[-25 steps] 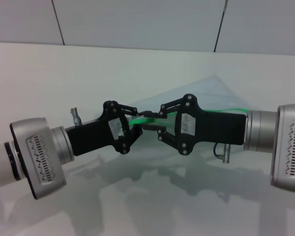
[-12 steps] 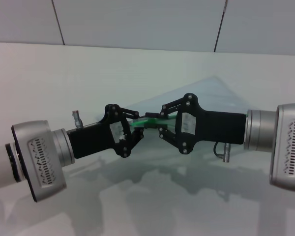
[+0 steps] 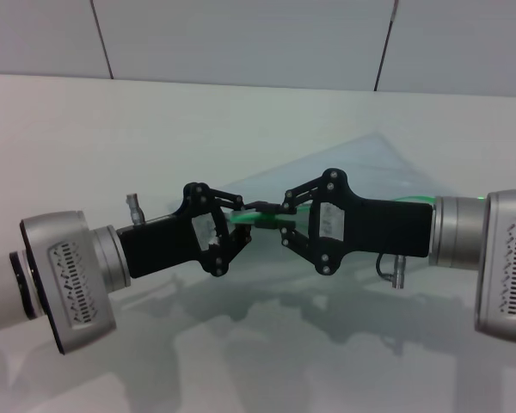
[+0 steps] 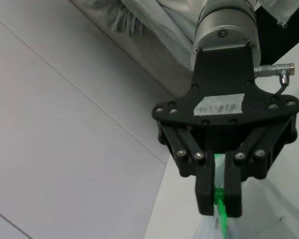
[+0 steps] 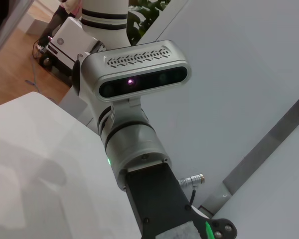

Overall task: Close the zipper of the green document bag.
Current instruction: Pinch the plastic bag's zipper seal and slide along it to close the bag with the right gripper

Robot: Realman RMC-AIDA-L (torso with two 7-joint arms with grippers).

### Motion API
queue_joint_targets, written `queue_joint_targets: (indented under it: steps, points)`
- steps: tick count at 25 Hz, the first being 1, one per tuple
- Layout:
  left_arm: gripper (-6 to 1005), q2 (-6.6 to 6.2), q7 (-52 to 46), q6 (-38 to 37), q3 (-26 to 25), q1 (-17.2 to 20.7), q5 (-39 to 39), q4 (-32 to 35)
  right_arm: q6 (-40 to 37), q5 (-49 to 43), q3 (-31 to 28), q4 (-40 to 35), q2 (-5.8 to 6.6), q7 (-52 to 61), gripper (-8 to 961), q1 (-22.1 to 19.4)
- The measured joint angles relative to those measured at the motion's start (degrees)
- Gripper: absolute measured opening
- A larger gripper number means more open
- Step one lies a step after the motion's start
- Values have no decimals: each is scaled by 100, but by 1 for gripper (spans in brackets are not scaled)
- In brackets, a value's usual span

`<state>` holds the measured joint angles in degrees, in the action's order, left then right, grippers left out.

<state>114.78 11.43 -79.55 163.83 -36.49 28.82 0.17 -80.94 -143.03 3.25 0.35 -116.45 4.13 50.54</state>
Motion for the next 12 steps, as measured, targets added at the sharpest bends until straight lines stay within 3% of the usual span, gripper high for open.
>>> queue_joint_targets:
  steps: [12]
  points:
    - [57, -53, 0, -310, -8, 85, -5, 8, 42, 30, -62, -70, 9, -7, 82, -233]
